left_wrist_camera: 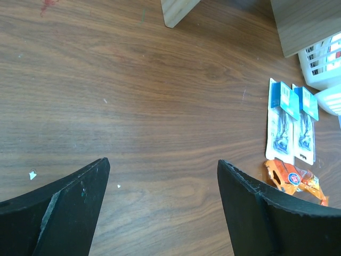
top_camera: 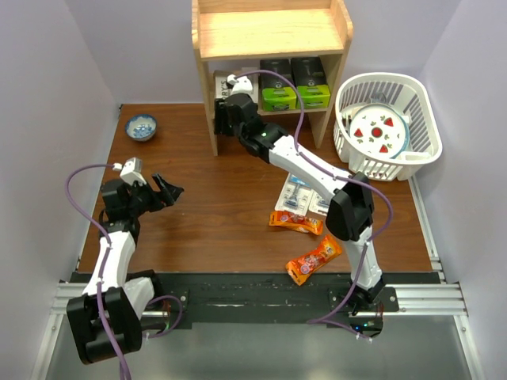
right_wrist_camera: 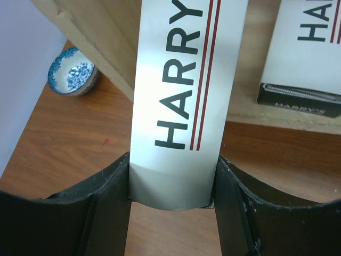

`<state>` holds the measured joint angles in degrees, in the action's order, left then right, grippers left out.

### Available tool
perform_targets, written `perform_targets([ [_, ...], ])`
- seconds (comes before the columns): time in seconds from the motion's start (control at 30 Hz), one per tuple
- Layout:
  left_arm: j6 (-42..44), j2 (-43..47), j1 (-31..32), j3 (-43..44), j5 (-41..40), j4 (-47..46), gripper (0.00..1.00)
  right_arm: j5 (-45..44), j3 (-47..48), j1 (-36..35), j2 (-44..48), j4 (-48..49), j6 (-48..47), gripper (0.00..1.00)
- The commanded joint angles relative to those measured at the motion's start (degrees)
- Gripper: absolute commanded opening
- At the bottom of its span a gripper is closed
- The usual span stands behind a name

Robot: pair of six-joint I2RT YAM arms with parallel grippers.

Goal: Place and organize the shaving razors onto the shelf

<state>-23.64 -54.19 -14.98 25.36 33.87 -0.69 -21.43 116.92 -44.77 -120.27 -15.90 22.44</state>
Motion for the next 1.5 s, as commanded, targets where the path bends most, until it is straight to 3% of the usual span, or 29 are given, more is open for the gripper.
perform_targets([
  [0.0,-0.53,1.46,-0.49,-0.49,0.85,-1.42,0.87,-2.47,5.07,0.91,-1.54,4.30,-1.60,0.51],
  [0.07,-0.27,1.63,-0.49,-0.40,0.85,-1.07,0.87,-2.82,5.85,1.27,-2.25,5.09,-1.52,0.52],
  [0.23,-0.27,2.25,-0.57,-1.19,1.11,-1.07,0.87,-3.27,6.12,1.36,-2.17,6.49,-1.35,0.71],
  [0.43,-0.79,2.25,-0.57,-1.28,1.29,-1.77,0.87,-1.33,4.63,1.27,0.38,6.67,0.94,0.80],
  [0.67,-2.38,1.72,-0.66,-1.11,2.25,-3.53,0.87,0.69,0.34,1.27,6.17,3.69,3.40,0.77],
  [0.83,-3.34,0.41,-0.49,-0.93,2.69,-5.72,0.86,0.69,-6.00,1.88,11.01,3.51,-0.28,0.77],
  [0.87,-3.43,-0.03,-0.57,-0.84,2.78,-5.81,0.86,0.95,-8.09,1.97,11.98,3.86,-2.81,0.76],
  [0.9,-3.87,-0.12,-0.49,-0.76,2.87,-6.16,0.86,1.47,-9.07,2.23,12.42,5.43,-4.66,0.60],
  [0.93,-4.05,-0.21,-0.49,-0.84,3.04,-6.34,0.86,3.39,-10.21,2.32,12.69,6.57,-6.77,0.54],
  [1.0,-4.48,-0.47,-0.57,-0.84,2.96,-6.69,0.85,5.16,-13.20,2.32,12.78,9.38,-12.92,0.53],
  [1.17,-4.40,-1.00,-0.57,-0.49,3.05,-6.87,0.85,11.58,-16.29,2.32,11.72,13.44,-25.04,0.84],
  [1.23,-4.31,-1.26,-0.49,-0.49,3.05,-6.87,0.85,11.94,-16.38,2.32,11.02,15.02,-26.82,0.89],
  [1.47,-3.52,-1.18,-0.49,-1.11,2.52,-7.31,0.85,15.63,-14.27,2.59,8.30,19.24,-37.62,0.92],
])
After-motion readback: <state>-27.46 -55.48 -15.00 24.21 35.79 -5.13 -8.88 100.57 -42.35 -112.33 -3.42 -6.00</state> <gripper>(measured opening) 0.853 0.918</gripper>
